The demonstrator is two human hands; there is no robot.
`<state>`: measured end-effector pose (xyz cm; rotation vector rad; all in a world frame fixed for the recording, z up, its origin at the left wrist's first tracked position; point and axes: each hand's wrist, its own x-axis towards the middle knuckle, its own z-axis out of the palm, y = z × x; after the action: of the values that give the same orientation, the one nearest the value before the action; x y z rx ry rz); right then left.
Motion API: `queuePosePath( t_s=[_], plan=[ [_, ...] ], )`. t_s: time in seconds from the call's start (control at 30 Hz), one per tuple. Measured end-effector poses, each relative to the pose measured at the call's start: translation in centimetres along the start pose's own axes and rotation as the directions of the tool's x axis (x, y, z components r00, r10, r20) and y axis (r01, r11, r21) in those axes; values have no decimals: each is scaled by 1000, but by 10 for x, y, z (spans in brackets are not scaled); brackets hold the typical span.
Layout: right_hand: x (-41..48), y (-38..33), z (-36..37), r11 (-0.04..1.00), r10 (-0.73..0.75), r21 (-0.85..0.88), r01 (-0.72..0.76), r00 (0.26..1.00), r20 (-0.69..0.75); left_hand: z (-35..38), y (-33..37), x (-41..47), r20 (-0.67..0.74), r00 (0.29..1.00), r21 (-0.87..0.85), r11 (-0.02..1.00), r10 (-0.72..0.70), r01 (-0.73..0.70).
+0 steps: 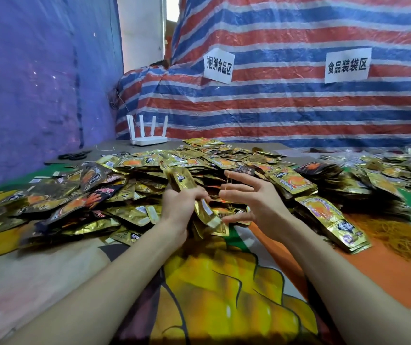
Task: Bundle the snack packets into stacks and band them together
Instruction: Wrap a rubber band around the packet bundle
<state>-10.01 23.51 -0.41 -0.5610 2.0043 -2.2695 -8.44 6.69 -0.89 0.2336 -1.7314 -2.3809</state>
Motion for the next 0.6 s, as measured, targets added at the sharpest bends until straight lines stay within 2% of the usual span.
queuePosePath(
  t_s=[0.13, 0.23, 0.3, 0.4, 0.5, 0.6],
  plan=[
    [-5, 7, 16, 991, 54, -128, -42, 994, 90, -2, 3, 2, -171, 958, -15, 972, 229, -234],
    [-8, 16, 32, 984, 48, -175, -13, 979, 196, 0, 3, 0, -194, 940, -88, 949, 282, -303],
    [-10, 20, 40, 980, 2, -198, 38, 980, 199, 2, 4, -2, -192, 950, -160, 947, 247, -278],
    [-11, 22, 47, 968, -106, -213, 134, 985, 137, 1, 6, -4, -150, 985, -269, 956, 80, -118],
    [-14, 22, 46, 920, -263, -273, 280, 960, 100, -1, 7, -8, 51, 998, -309, 950, -31, 46],
    [-19, 20, 44, 872, -347, -331, 361, 932, 101, -2, 4, -8, 162, 987, -270, 962, -1, 46]
  ],
)
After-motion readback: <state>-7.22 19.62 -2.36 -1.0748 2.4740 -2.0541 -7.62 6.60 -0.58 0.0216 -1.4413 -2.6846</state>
